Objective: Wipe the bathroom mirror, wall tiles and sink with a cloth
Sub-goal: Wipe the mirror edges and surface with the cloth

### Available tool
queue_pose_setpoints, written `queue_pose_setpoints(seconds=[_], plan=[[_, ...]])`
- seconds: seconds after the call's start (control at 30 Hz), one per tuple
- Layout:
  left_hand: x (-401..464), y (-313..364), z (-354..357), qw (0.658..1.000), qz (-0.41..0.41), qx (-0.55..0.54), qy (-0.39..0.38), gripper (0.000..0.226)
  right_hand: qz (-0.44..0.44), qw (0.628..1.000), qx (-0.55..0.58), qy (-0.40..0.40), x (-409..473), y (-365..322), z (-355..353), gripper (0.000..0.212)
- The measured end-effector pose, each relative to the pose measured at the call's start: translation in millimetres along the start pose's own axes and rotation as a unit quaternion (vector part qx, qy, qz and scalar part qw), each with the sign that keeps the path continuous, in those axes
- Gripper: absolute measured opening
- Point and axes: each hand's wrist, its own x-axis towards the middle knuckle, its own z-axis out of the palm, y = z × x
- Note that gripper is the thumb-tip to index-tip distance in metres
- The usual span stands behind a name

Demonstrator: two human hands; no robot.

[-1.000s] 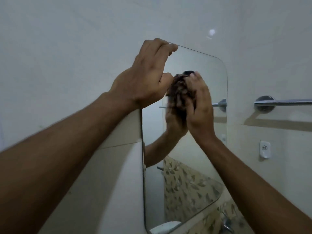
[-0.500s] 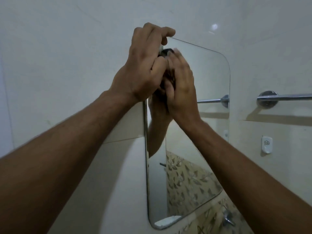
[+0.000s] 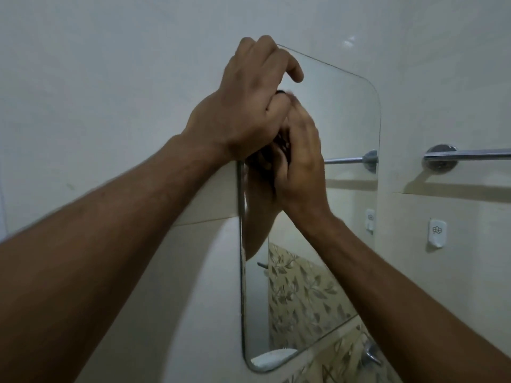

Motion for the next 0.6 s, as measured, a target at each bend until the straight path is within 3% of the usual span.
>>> queue_pose_setpoints(seconds=[0.1, 0.3, 0.4, 0.5, 0.6], plan=[[-0.6, 0.7, 0.2, 1.000, -0.006, -0.003, -0.005, 0.041, -0.013, 1.000, -0.010, 0.005, -10.9, 1.6, 2.5, 0.052], [-0.6, 1.5, 2.5, 1.000, -0.017, 0.009, -0.004, 0.036, -0.073, 0.995, -0.008, -0.070, -110.5, 6.1, -5.8, 0.047], [0.9, 0.9, 4.2, 1.000, -0.017, 0.016, -0.003, 0.041, -0.040, 0.997, 0.004, -0.065, -82.2, 2.6, -7.5, 0.054], [2.8, 0.3, 4.4, 1.000, -0.014, 0.017, 0.001, 0.055, 0.008, 1.000, 0.019, -0.012, -33.9, -4.4, -1.7, 0.058], [0.7, 0.0, 4.7, 1.000, -0.011, 0.023, -0.002, 0.054, 0.026, 0.999, 0.024, 0.018, -31.7, -8.0, 4.9, 0.059]])
